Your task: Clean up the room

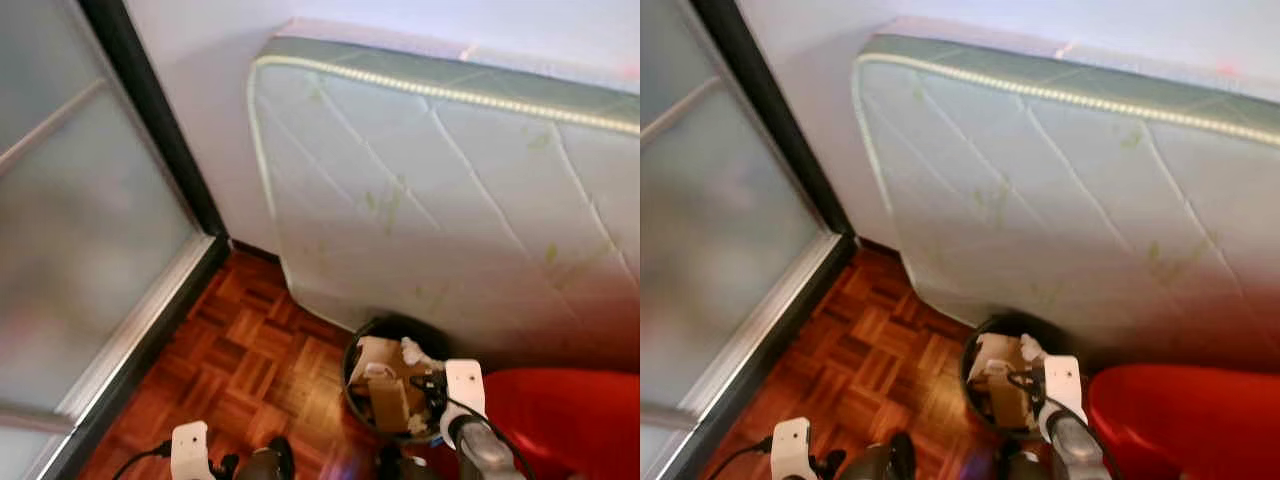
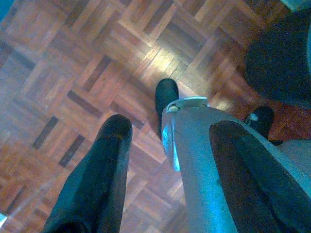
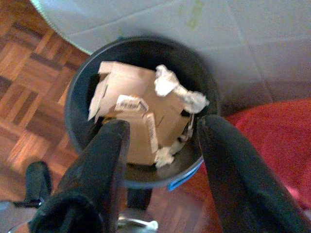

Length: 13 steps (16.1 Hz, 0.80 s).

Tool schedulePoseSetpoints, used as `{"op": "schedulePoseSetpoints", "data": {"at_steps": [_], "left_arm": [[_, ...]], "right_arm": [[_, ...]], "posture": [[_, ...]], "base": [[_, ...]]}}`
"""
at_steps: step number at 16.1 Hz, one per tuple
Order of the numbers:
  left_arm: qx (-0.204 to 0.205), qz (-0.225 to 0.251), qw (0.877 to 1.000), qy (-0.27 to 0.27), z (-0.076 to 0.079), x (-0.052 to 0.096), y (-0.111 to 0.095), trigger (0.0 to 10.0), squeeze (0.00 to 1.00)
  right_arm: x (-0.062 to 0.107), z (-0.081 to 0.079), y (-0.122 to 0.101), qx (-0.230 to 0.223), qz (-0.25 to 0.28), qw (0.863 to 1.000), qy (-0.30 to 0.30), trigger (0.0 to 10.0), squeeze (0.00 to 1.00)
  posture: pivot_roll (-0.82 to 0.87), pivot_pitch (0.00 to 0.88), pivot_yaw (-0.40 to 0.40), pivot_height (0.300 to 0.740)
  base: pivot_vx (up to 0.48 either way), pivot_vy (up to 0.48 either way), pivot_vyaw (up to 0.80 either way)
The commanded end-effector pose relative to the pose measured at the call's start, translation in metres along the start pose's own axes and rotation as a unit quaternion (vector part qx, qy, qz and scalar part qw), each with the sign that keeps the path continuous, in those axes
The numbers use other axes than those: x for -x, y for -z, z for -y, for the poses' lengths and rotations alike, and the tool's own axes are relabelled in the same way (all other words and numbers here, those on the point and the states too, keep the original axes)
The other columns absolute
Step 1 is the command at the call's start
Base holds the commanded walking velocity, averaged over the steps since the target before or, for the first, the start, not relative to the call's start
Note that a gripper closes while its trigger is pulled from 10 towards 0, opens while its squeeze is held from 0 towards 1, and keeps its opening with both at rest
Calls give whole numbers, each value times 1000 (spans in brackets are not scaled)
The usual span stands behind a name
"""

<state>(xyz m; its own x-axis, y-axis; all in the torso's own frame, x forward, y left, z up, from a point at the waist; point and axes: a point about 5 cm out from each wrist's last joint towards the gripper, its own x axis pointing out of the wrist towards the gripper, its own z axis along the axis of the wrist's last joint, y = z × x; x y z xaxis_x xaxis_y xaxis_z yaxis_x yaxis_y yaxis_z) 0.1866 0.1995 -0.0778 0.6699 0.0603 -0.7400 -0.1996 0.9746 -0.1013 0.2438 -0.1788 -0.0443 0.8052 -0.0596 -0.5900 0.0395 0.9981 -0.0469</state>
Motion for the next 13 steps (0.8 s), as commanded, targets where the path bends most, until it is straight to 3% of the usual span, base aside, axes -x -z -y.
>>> {"op": "schedulePoseSetpoints", "data": {"at_steps": [1, 8, 13], "left_arm": [[-4, -17, 1000, -4, -6, 3, 10, 10000, 0], [-6, -18, 1000, -3, -7, 3, 10, 10000, 0], [-9, -10, 1000, 7, 11, -1, 2, 10000, 0]], "right_arm": [[4, -1, 12, -9, -16, 1000, 1, 10000, 0], [5, -1, 15, -9, -24, 1000, 0, 10000, 0], [5, -2, 17, -10, -28, 1000, -2, 10000, 0]], "posture": [[5, 181, 62, 740], [4, 163, 62, 740], [5, 166, 62, 740]], "base": [[-311, 0, 0], [-308, 0, 0], [-308, 0, 0]]}}
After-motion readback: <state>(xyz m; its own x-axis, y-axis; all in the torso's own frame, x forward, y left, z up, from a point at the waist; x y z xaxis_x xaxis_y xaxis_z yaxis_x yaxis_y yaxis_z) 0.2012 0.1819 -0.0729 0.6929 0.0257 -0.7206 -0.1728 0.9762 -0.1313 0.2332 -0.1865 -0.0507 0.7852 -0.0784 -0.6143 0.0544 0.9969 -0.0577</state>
